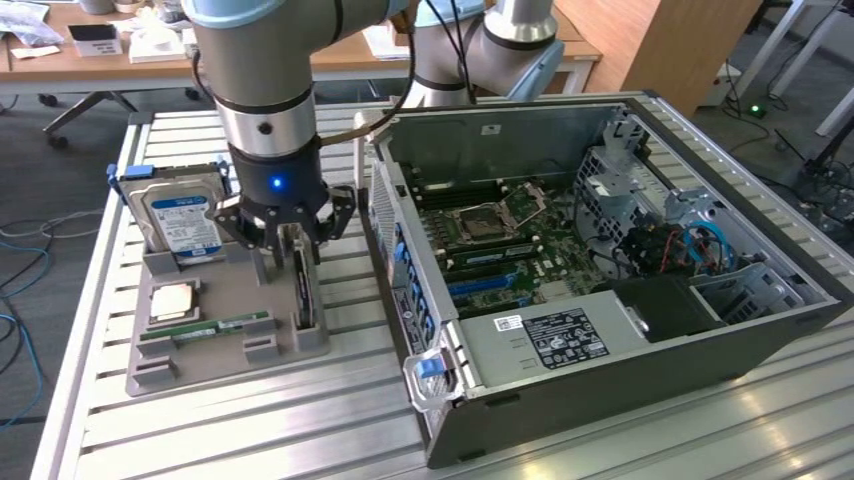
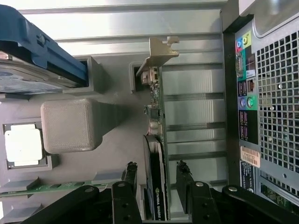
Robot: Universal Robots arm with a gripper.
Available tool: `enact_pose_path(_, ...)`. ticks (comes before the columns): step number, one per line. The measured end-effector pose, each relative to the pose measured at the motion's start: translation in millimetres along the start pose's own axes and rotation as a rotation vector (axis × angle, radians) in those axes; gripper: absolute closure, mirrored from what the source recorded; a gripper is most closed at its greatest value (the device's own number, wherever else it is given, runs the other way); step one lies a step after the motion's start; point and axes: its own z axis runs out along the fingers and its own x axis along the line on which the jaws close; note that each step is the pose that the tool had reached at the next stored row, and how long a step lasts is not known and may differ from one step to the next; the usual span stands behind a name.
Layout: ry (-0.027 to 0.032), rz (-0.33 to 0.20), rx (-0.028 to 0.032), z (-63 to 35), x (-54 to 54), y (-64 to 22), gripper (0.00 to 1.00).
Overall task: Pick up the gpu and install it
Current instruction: 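Pick up the gpu and move the gpu toward the slot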
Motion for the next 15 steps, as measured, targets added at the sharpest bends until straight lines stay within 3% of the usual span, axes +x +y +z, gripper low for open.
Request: enact_pose_path(15, 0.0001, 0.000, 0.0002, 17.7, 0.4, -0.8, 0.53)
